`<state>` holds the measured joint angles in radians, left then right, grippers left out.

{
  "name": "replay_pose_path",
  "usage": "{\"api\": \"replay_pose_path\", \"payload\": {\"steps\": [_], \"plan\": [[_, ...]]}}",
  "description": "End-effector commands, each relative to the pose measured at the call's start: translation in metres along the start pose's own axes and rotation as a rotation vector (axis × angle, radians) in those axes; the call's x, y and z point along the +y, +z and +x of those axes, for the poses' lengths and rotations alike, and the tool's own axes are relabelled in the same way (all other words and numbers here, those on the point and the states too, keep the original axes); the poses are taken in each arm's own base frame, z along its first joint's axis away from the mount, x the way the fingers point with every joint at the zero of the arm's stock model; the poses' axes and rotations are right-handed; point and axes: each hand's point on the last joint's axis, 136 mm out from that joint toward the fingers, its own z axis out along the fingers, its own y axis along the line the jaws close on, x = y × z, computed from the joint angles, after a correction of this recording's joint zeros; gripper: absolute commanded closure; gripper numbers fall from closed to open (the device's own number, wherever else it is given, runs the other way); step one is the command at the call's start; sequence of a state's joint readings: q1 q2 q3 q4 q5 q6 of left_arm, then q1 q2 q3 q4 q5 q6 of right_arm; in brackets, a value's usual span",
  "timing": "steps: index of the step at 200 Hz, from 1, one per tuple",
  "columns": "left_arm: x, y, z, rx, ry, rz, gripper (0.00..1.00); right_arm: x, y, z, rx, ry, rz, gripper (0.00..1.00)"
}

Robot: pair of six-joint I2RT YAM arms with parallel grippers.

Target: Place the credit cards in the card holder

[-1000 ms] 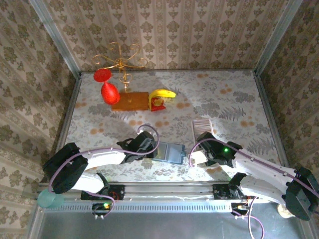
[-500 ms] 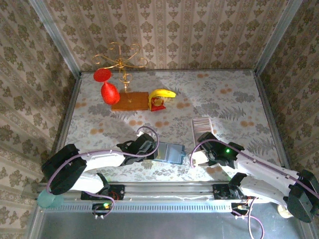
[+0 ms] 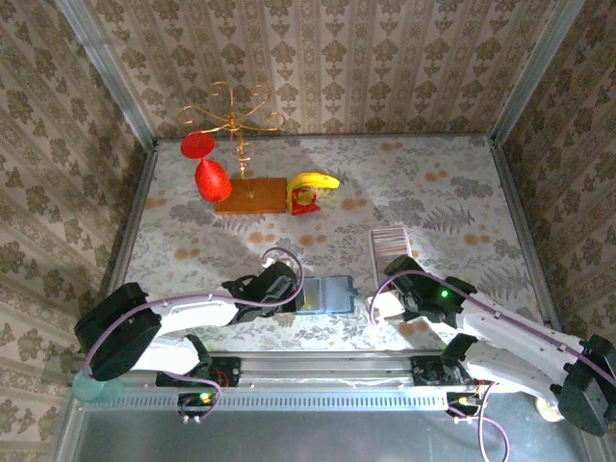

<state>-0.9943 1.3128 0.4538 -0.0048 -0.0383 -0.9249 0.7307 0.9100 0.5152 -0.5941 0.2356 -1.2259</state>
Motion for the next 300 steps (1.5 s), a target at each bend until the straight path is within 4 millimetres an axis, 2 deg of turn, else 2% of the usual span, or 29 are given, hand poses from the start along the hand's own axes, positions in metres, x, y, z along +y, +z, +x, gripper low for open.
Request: {"api": "replay_pose_path", "payload": {"steps": [1, 62, 87, 178, 205, 234, 279, 300], "plan": [[0.016, -0.001, 0.022, 0.073, -0.006, -0.046, 0.69, -0.016, -0.005, 0.003, 0.006, 0.034, 0.075, 0.74], [0.014, -0.003, 0.02, 0.065, -0.006, -0.044, 0.69, -0.017, -0.006, 0.005, 0.012, 0.05, 0.089, 0.76], [0.015, -0.004, 0.019, 0.059, -0.006, -0.045, 0.69, -0.018, -0.008, 0.006, 0.014, 0.057, 0.1, 0.8], [0.012, -0.008, 0.013, 0.043, 0.012, -0.045, 0.68, -0.014, -0.02, 0.007, -0.002, 0.091, 0.08, 0.85], [0.012, -0.009, 0.011, 0.037, 0.015, -0.049, 0.68, -0.013, -0.028, 0.006, -0.016, 0.112, 0.074, 0.87], [0.014, -0.012, 0.009, 0.032, 0.016, -0.053, 0.67, -0.002, -0.038, 0.005, -0.036, 0.155, 0.01, 0.89], [0.014, -0.017, 0.005, 0.018, 0.013, -0.046, 0.65, 0.021, -0.061, -0.008, -0.126, 0.237, -0.136, 1.0], [0.02, -0.02, 0.002, 0.002, 0.002, -0.05, 0.64, 0.01, -0.075, -0.017, -0.189, 0.335, -0.111, 1.0]]}}
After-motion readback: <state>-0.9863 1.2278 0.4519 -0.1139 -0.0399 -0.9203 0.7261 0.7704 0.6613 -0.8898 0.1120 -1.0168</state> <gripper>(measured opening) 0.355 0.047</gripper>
